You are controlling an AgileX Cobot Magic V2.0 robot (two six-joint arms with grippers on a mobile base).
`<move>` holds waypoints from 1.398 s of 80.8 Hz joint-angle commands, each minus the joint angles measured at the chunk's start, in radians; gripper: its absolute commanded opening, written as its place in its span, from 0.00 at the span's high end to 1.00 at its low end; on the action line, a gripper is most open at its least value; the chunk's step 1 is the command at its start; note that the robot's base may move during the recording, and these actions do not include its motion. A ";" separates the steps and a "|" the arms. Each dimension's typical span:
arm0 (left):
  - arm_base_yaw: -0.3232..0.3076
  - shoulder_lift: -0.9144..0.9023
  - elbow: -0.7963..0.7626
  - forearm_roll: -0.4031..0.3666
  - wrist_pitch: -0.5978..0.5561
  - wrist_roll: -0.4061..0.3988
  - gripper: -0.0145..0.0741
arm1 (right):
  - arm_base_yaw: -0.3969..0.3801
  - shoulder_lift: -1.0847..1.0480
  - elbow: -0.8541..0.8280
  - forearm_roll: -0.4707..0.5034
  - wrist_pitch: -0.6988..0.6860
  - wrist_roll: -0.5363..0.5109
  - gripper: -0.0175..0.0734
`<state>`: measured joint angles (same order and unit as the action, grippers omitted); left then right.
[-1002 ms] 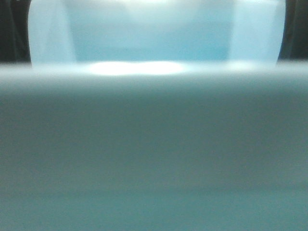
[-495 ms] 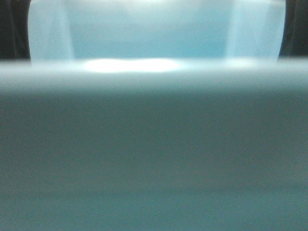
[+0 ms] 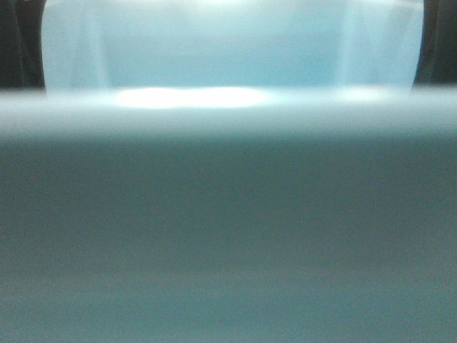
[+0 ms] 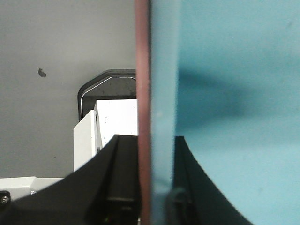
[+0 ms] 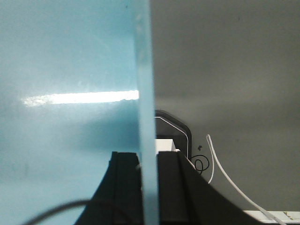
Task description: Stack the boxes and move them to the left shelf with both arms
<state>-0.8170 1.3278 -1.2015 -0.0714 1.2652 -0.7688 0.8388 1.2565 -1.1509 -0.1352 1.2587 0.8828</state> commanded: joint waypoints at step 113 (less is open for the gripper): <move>-0.011 -0.033 -0.033 -0.062 0.041 0.002 0.84 | 0.003 -0.033 -0.035 0.000 0.022 0.003 0.75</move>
<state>-0.8170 1.3278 -1.2015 -0.0757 1.2635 -0.7688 0.8388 1.2565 -1.1509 -0.1400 1.2587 0.8828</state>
